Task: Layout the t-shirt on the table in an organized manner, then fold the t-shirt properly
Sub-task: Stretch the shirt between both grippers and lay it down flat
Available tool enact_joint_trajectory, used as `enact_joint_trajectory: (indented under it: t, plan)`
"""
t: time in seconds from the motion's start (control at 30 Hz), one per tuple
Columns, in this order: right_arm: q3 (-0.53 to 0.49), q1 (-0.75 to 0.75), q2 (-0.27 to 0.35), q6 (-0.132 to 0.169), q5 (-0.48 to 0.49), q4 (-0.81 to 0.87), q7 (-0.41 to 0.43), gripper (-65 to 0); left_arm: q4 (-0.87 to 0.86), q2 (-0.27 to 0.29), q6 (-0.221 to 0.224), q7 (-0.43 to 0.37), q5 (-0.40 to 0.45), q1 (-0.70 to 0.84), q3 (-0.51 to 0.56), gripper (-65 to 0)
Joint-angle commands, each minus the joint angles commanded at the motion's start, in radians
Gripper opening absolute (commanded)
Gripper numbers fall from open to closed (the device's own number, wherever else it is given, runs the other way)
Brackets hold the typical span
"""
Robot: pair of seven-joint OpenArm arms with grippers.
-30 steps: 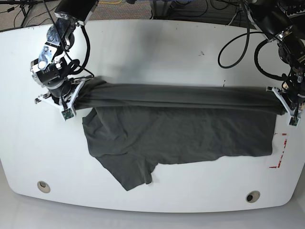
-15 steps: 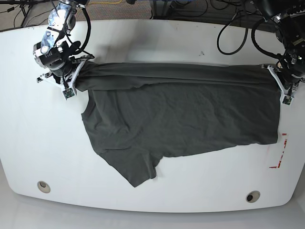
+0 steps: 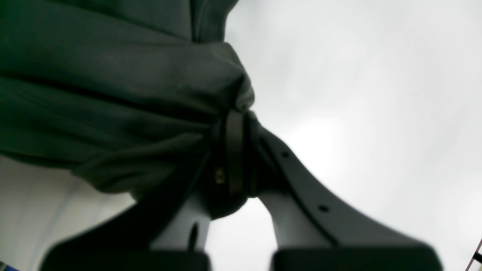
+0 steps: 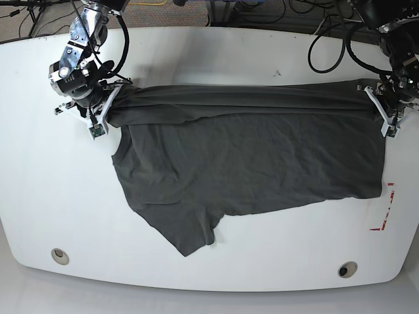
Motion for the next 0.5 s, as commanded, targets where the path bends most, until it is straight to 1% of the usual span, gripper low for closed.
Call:
enact_joint_trajectory:
  t: [0.13, 0.3, 0.43, 0.5]
  plan:
    - [-0.020, 0.008, -0.003, 0.000, -0.006, -0.012, 0.029, -64.8, -0.038, 0.000, 0.000, 0.000, 0.000, -0.038, 0.000, -65.0]
    - [-0.028, 0.023, -0.003, 0.000, -0.008, -0.058, 0.035, -64.8, -0.094, -0.025, 0.000, 0.000, 0.002, -0.066, 0.005, -65.0]
    - [-0.028, 0.035, -0.003, 0.000, -0.008, -0.107, 0.040, -64.8, -0.144, -0.029, 0.000, -0.002, 0.002, -0.104, 0.005, -65.0]
    - [-0.028, 0.037, -0.002, 0.000, -0.009, -0.127, 0.061, -64.7, -0.169, -0.029, 0.000, -0.002, 0.002, -0.120, 0.006, -65.0]
